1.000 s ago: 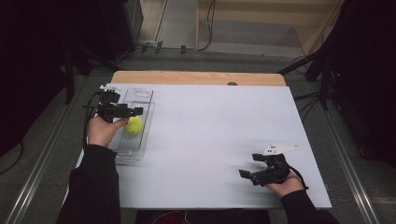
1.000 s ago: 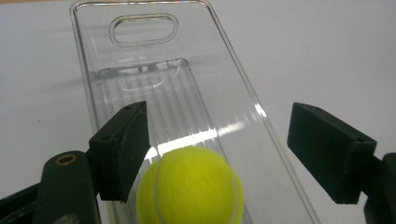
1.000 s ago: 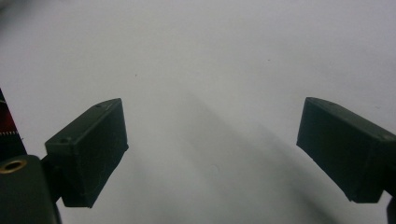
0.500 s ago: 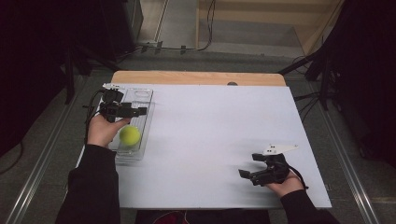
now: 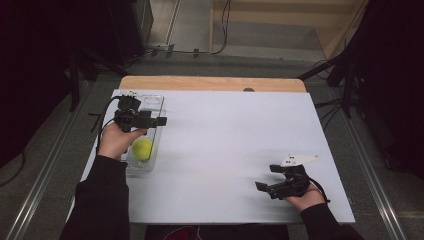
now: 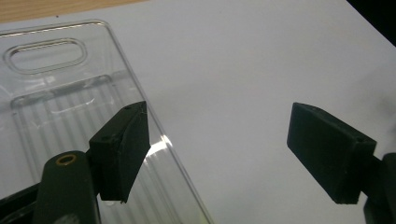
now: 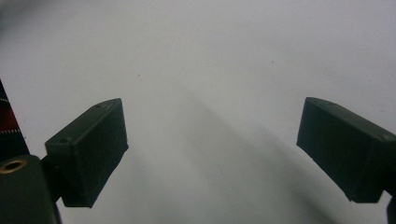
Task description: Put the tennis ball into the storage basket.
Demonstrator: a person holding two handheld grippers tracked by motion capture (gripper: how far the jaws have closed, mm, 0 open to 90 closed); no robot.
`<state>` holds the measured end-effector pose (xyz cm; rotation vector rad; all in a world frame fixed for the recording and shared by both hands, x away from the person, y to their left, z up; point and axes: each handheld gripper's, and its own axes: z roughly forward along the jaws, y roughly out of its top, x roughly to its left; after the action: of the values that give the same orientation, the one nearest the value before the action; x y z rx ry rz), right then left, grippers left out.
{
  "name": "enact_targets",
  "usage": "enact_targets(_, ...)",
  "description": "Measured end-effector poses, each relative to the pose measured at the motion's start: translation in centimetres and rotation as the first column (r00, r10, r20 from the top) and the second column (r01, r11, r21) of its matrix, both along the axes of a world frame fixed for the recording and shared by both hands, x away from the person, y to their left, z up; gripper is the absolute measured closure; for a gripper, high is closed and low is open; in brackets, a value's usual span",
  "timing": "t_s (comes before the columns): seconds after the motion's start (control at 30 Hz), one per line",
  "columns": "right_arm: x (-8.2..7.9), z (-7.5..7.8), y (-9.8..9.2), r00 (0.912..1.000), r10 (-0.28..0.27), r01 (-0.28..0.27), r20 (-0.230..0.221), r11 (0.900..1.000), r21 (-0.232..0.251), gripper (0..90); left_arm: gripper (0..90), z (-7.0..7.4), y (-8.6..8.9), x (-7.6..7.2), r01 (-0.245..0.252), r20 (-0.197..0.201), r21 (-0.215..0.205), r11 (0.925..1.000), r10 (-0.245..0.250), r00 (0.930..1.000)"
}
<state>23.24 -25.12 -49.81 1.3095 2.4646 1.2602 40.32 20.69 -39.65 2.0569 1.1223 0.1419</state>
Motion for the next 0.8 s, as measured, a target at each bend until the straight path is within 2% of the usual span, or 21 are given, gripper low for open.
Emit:
enact_targets(0.13,0.0,0.0,0.0,1.0,0.001,-0.001,0.001,1.0,0.0,6.8,21.6,0.0,-0.6,-0.2,0.017,-0.004,0.003,0.9999,-0.017,0.9999)
enact_targets(0.3,0.0,0.0,0.0,1.0,0.0,0.0,0.001,1.0,0.001,6.8,21.6,0.2,-1.3,-0.6,0.062,-0.017,-0.031,0.9976,-0.062,0.9979)
enact_targets(0.43,0.0,0.0,0.0,1.0,0.0,0.0,0.0,1.0,0.001,6.8,21.7,0.3,-1.9,-1.0,0.083,-0.017,-0.042,0.9957,-0.084,0.9964)
enact_targets(0.53,0.0,0.0,0.0,1.0,0.0,0.0,0.0,1.0,0.001,6.8,21.7,0.2,-2.3,-1.2,0.096,-0.019,-0.034,0.9948,-0.097,0.9951)
enact_targets(0.7,0.0,0.0,0.0,1.0,0.0,0.0,0.0,1.0,0.003,6.8,21.7,0.0,-3.0,-1.8,0.125,-0.021,-0.051,0.9909,-0.126,0.9918)
enact_targets(0.8,0.0,0.0,0.0,1.0,0.001,-0.001,-0.001,1.0,0.005,6.8,21.7,0.0,-3.4,-2.2,0.138,-0.016,-0.038,0.9898,-0.138,0.9903)
